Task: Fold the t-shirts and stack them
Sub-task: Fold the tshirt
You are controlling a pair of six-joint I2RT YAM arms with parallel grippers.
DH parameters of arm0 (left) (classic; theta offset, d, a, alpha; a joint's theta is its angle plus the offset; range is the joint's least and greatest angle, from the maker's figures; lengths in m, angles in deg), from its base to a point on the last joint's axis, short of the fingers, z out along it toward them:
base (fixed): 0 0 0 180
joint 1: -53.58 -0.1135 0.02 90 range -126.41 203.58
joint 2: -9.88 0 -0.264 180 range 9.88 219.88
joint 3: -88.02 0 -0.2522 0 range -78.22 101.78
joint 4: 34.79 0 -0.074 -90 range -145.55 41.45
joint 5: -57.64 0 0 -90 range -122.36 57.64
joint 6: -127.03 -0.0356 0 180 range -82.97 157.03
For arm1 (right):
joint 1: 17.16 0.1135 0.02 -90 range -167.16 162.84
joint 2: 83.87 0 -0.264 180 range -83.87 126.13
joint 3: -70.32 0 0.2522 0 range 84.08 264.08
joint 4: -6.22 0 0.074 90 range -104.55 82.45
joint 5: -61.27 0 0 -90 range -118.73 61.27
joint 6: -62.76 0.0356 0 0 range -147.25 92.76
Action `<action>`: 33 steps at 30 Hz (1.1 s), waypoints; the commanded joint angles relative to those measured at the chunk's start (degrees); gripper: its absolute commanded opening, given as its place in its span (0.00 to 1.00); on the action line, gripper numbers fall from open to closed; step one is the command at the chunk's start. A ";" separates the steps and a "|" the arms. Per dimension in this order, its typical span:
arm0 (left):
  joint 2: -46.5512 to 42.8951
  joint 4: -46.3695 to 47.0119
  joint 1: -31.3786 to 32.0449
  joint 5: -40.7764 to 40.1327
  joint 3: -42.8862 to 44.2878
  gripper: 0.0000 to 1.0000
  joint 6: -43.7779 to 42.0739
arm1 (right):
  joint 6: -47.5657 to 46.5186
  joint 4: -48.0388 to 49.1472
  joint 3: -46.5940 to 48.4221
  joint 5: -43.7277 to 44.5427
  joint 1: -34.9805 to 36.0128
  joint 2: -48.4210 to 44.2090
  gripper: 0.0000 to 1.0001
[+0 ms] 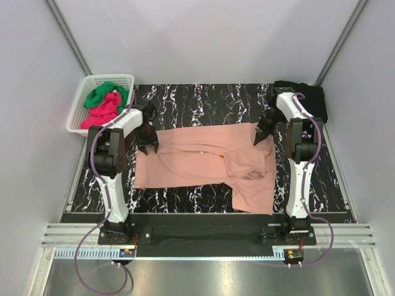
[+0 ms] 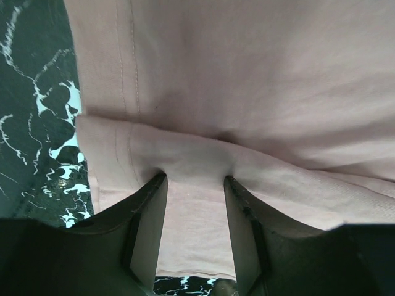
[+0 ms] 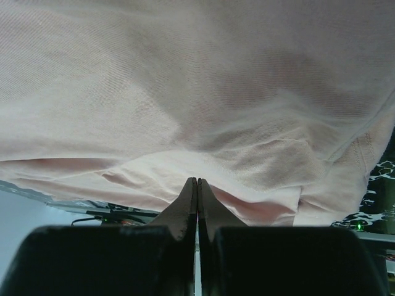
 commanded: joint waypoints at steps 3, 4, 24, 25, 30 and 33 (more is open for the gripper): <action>-2.79 1.11 0.56 -0.96 -2.74 0.47 -0.58 | 0.06 -0.44 2.13 -1.37 0.40 -2.31 0.00; -3.32 1.03 0.56 -1.23 -3.27 0.47 -0.67 | -0.03 -0.44 2.13 -1.72 0.40 -2.31 0.00; -7.13 -2.05 0.65 6.77 6.21 0.49 -0.23 | -0.29 0.97 -0.24 -3.92 0.84 -3.72 0.00; -5.71 -2.14 0.74 6.94 6.92 0.48 -0.32 | -0.21 0.88 -0.15 -3.75 0.84 -3.37 0.00; -0.52 -1.26 2.05 5.45 7.46 0.48 -0.58 | -0.03 0.53 -0.77 -2.17 1.10 -2.84 0.00; 0.01 -0.38 2.32 4.57 5.70 0.48 -0.76 | 0.06 0.00 -0.50 -0.85 1.01 -1.70 0.00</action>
